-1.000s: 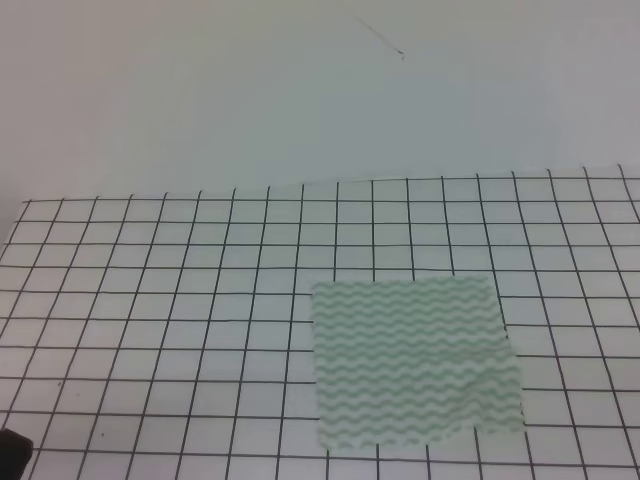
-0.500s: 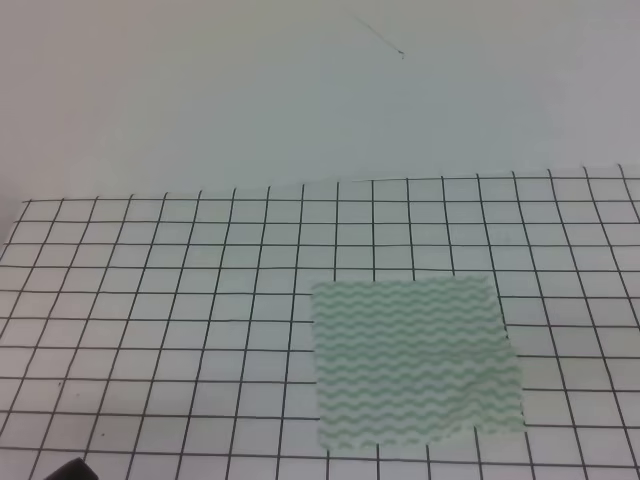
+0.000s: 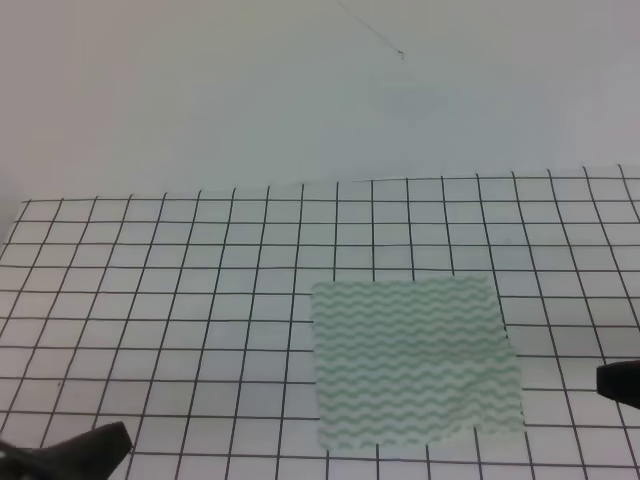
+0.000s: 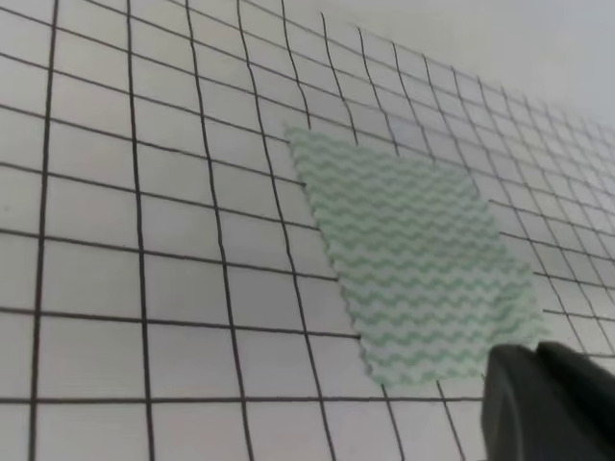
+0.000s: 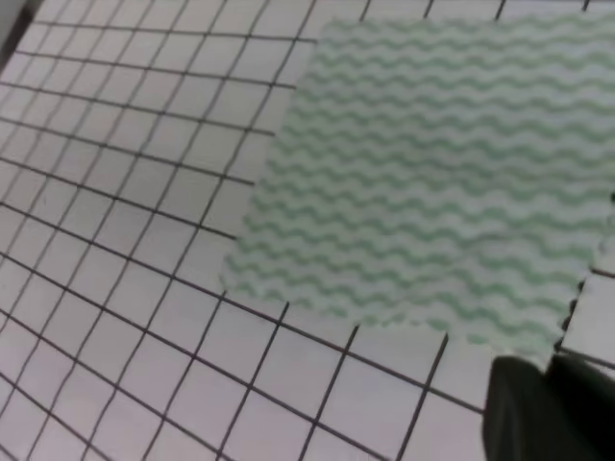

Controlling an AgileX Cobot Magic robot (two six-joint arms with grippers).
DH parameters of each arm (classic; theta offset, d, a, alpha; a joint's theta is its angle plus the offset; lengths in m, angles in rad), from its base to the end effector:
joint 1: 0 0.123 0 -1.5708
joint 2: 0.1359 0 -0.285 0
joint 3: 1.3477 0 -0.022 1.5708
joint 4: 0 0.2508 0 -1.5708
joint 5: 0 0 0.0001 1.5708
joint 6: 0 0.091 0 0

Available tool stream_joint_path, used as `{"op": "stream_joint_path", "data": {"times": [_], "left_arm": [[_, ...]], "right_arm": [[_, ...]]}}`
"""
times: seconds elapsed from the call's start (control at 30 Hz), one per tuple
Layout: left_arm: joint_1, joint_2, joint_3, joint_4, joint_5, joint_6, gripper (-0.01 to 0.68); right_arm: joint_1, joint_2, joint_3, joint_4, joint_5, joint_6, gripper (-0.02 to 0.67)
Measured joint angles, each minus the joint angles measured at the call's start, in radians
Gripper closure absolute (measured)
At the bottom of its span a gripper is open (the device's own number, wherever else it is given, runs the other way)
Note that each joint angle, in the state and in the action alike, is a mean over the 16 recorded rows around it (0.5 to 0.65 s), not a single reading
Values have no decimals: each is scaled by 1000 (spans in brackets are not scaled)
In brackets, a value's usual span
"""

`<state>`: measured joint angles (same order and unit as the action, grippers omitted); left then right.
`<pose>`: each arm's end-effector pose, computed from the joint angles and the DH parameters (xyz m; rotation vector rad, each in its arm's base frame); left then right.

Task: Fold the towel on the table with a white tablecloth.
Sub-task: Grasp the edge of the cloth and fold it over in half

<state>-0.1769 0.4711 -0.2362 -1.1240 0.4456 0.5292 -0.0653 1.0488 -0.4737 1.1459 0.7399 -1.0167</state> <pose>0.0882 -0.0518 0.2415 -0.0954 1.9896 -0.8648 0.1752 0.0446 0.2350 -0.2181 2.3077 0.7624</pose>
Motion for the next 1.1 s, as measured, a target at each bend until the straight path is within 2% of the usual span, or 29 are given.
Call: {"op": "stream_joint_path", "data": {"times": [0.2,0.37,0.77,1.1], "left_arm": [[0,178,-94,-2,39,76,662],[0,299,-150,-4,73,117,613],[0,469,-190,-10,152,155,447],[0,491,-191,-13,168,168,428]], "right_arm": [[5,225,-50,49,25,-86,419],[34,372,-87,83,15,-132,361],[158,591,-134,105,-130,-160,353],[181,658,-137,122,-180,-167,353]]}}
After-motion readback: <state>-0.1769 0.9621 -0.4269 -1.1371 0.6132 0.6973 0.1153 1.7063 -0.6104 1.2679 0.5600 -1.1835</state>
